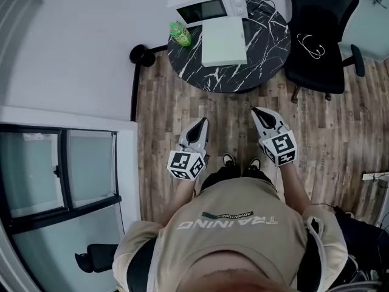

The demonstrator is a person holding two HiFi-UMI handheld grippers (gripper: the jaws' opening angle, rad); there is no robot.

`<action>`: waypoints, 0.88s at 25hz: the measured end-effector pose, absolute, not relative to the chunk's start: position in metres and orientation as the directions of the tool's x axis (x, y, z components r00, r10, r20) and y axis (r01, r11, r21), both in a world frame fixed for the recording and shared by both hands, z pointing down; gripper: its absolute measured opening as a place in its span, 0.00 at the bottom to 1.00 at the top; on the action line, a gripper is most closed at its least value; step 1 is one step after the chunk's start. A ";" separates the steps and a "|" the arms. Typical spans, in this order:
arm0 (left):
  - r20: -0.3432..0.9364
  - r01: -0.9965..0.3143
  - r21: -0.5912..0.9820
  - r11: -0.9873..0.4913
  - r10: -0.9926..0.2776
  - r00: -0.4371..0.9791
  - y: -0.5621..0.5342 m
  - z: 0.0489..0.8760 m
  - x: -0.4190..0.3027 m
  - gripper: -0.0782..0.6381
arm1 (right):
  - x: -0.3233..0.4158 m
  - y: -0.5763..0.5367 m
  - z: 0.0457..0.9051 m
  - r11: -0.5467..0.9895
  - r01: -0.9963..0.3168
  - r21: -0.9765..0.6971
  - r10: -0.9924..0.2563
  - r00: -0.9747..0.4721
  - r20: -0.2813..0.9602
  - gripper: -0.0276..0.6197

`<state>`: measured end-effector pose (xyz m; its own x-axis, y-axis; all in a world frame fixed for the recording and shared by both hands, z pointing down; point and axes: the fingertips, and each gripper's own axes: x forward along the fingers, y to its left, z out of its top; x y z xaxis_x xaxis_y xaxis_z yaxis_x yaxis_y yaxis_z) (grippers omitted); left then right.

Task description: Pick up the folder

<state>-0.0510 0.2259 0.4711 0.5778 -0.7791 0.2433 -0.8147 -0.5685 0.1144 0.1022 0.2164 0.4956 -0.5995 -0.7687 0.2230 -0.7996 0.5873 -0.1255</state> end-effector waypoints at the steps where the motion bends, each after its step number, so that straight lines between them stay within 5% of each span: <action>1: 0.241 -0.814 0.106 -0.571 -0.779 0.579 0.221 0.470 -0.052 0.12 | 0.101 0.210 0.495 0.587 -0.800 -0.122 -0.770 -0.599 0.221 0.06; 22: 0.076 -0.729 0.151 -0.667 -0.728 0.682 0.048 0.458 -0.130 0.12 | 0.015 0.074 0.442 0.506 -0.860 0.060 -0.844 -0.480 0.240 0.06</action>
